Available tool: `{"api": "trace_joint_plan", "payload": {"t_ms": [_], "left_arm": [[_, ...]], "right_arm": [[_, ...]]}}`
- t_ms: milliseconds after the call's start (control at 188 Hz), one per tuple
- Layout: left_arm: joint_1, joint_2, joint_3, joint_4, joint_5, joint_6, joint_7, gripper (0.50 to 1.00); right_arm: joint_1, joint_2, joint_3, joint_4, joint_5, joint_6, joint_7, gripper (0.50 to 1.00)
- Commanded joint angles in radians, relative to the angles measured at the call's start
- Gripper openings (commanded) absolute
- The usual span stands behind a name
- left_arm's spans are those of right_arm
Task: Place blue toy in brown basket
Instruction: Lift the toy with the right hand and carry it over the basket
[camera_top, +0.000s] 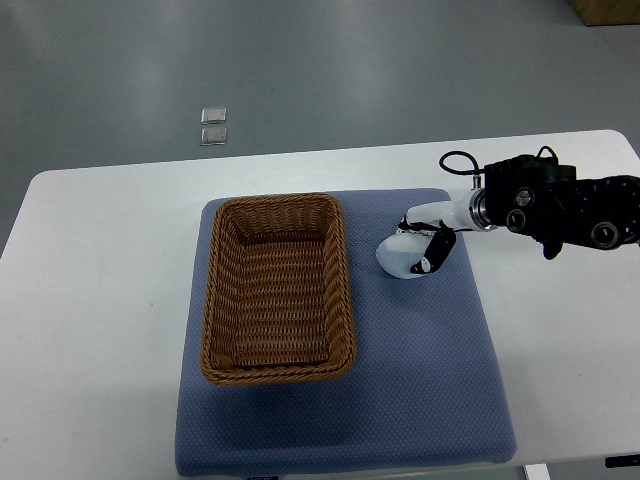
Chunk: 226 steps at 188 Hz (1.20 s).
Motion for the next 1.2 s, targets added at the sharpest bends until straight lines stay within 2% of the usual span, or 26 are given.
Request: {"api": "trace_joint_plan", "payload": {"t_ms": [0,250,430,643,861,914,919,930,1196], "left_arm": [[0.000,0.000,0.002,0.000,0.000,0.000,0.000,1.000],[0.000,0.000,0.002,0.000,0.000,0.002,0.000,1.000],[0.000,0.000,0.002,0.000,0.000,0.002,0.000,1.000],[-0.002,0.000,0.002,0.000,0.000,0.002,0.000,1.000],[-0.003,0.000,0.003,-0.003,0.000,0.002,0.000,1.000],[-0.003,0.000,0.003,-0.003,0.000,0.002,0.000,1.000],[-0.003,0.000,0.002,-0.003,0.000,0.002,0.000,1.000],[-0.003,0.000,0.002,-0.003,0.000,0.000,0.000,1.000],[-0.003,0.000,-0.002,-0.003,0.000,-0.002,0.000,1.000]], "right_arm": [[0.033,-0.029,0.002,0.014,0.004,0.013,-0.003,0.500],[0.200,-0.120,0.005,0.136,0.029,0.088,-0.001,0.500],[0.332,-0.101,-0.019,0.176,0.093,0.111,-0.001,0.500],[0.440,0.110,-0.099,0.146,0.179,0.108,-0.001,0.500],[0.421,0.343,-0.111,0.016,0.190,0.103,-0.001,0.500],[0.421,0.343,-0.111,0.016,0.190,0.103,-0.001,0.500],[0.399,0.384,-0.119,-0.007,0.190,0.103,-0.003,0.500],[0.392,0.394,-0.119,-0.013,0.190,0.103,-0.003,0.500],[0.270,0.412,-0.125,-0.113,0.178,0.090,-0.003,0.500]]}}
